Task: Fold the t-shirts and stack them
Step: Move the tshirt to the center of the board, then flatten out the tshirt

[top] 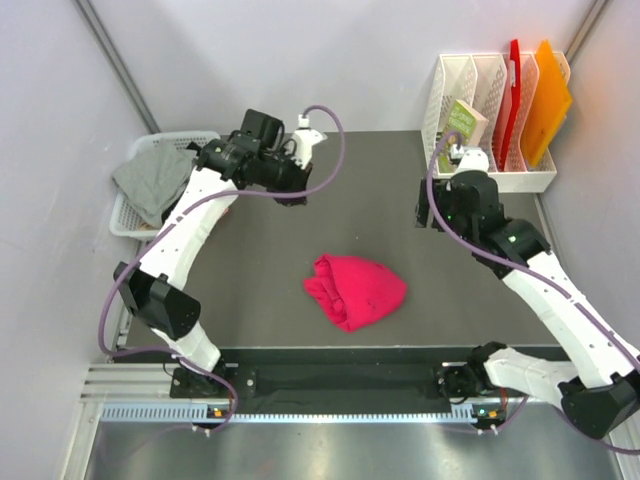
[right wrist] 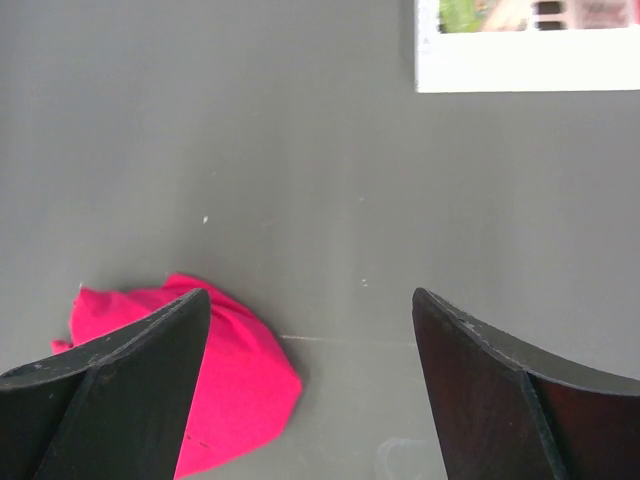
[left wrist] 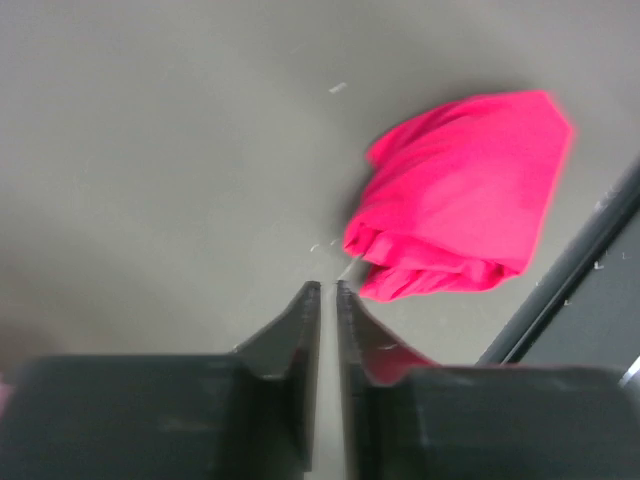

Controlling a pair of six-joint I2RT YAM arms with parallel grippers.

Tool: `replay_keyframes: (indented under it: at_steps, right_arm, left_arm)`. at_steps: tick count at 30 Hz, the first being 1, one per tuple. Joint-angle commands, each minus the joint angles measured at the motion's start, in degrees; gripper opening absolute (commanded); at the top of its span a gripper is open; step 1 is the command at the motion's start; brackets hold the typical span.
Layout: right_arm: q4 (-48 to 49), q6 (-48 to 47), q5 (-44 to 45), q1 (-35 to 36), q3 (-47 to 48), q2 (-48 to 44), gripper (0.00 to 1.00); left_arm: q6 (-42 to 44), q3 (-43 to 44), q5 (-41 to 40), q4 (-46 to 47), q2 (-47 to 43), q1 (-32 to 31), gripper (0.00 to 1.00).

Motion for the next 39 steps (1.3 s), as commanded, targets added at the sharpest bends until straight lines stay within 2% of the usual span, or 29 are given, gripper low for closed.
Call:
replay_keyframes:
  at_steps: [1, 3, 4, 7, 12, 16, 24, 28, 34, 39]
  right_arm:
    - [0.1, -2.5, -7.8, 1.0, 2.0, 2.6, 0.84]
    - [-2.2, -3.8, -11.2, 2.2, 2.4, 4.9, 0.85]
    - [-2.9, -4.1, -13.3, 2.8, 2.5, 5.6, 0.85]
    - [-4.9, -6.1, -16.1, 8.3, 3.1, 8.8, 0.85]
    - [-7.4, -9.8, -14.5, 15.4, 6.2, 14.9, 0.87]
    - [-8.0, -12.0, -13.7, 19.1, 9.7, 19.7, 0.89]
    - [-5.5, -13.4, -15.3, 20.2, 13.3, 27.0, 0.89]
    - [-3.6, -13.9, -17.1, 20.2, 14.5, 30.7, 0.89]
    - [-2.5, -14.1, -20.8, 20.3, 17.9, 37.2, 0.87]
    - [-2.1, -14.2, -23.6, 20.4, 19.0, 40.2, 0.87]
  left_arm:
    - [-1.2, -2.1, -3.6, 2.4, 0.0, 4.8, 0.34]
    - [-0.1, -3.4, 0.4, 0.0, 1.3, 4.8, 0.63]
    - [0.6, -4.1, 1.1, -2.8, 2.0, 4.4, 0.68]
    - [0.8, -6.2, 1.6, -7.9, 5.4, 3.0, 0.69]
    - [-0.4, -8.3, 1.2, -9.7, 8.5, 2.9, 0.66]
    - [-3.6, -12.1, 5.0, -7.5, 7.2, 7.3, 0.66]
    - [-4.9, -12.1, 9.6, -6.7, 4.9, 16.8, 0.65]
    - [-4.4, -8.0, 10.1, -6.6, 3.4, 21.4, 0.65]
    - [-3.3, -2.2, 7.1, -7.1, 0.9, 23.1, 0.67]
    - [-4.0, -1.9, 8.1, -6.8, 0.0, 26.0, 0.68]
